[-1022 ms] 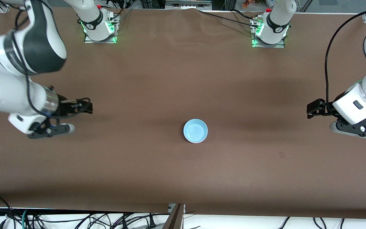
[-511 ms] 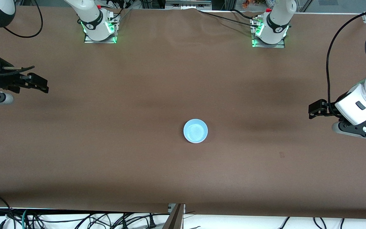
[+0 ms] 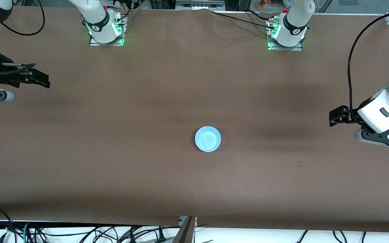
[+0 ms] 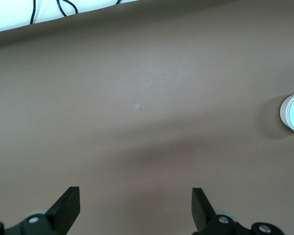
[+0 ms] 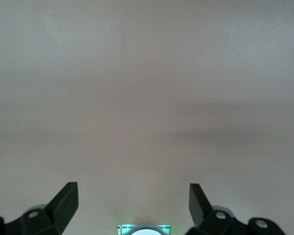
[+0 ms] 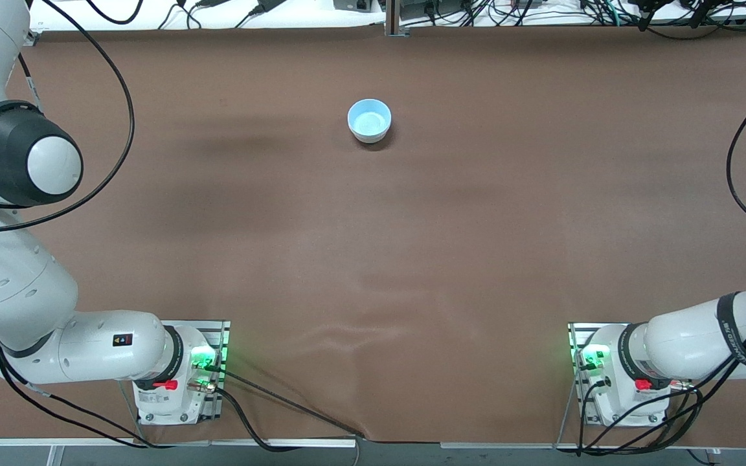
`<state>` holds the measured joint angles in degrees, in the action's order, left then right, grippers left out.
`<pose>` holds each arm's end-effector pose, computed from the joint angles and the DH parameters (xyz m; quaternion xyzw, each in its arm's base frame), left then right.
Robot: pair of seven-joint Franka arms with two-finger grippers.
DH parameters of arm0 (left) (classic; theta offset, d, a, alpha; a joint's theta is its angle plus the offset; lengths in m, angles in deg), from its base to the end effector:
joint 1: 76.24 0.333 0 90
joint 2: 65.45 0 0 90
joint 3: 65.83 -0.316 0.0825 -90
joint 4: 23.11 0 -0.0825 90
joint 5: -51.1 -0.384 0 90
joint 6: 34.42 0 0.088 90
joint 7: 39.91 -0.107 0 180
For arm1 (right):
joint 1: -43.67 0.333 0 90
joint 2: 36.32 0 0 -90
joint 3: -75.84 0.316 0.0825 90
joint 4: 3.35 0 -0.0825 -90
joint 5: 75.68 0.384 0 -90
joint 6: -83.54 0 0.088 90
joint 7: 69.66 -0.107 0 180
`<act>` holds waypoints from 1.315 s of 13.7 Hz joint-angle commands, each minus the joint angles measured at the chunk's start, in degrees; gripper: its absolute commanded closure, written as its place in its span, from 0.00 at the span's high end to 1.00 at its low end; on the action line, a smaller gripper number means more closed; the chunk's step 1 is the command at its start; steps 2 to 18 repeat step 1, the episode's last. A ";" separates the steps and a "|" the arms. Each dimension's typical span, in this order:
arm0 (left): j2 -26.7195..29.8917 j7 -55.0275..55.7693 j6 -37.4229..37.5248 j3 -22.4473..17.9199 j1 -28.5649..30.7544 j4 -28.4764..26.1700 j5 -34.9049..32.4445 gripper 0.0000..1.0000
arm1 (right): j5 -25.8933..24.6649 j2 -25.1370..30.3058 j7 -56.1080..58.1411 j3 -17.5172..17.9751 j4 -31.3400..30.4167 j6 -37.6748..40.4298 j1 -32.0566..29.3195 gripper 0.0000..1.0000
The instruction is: Stack pink and blue bowls on white bowl
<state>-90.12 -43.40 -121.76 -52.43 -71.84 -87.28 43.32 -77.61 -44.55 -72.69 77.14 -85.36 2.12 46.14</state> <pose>0.6708 -0.0534 0.5721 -0.9951 0.0963 0.0073 0.0197 0.5808 0.0333 0.5957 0.9969 0.0052 -0.0758 0.0197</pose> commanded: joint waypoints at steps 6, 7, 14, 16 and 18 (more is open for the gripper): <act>0.41 -1.16 0.24 0.31 0.09 0.09 -1.00 1.00 | -0.18 0.85 0.31 0.11 -0.09 1.52 -0.72 1.00; 0.41 -1.16 0.24 0.31 0.09 0.09 -1.00 1.00 | -0.18 0.85 0.31 0.11 -0.09 1.52 -0.72 1.00; 0.41 -1.16 0.24 0.31 0.09 0.09 -1.00 1.00 | -0.18 0.85 0.31 0.11 -0.09 1.52 -0.72 1.00; 0.41 -1.16 0.24 0.31 0.09 0.09 -1.00 1.00 | -0.18 0.85 0.31 0.11 -0.09 1.52 -0.72 1.00; 0.41 -1.16 0.24 0.31 0.09 0.09 -1.00 1.00 | -0.18 0.85 0.31 0.11 -0.09 1.52 -0.72 1.00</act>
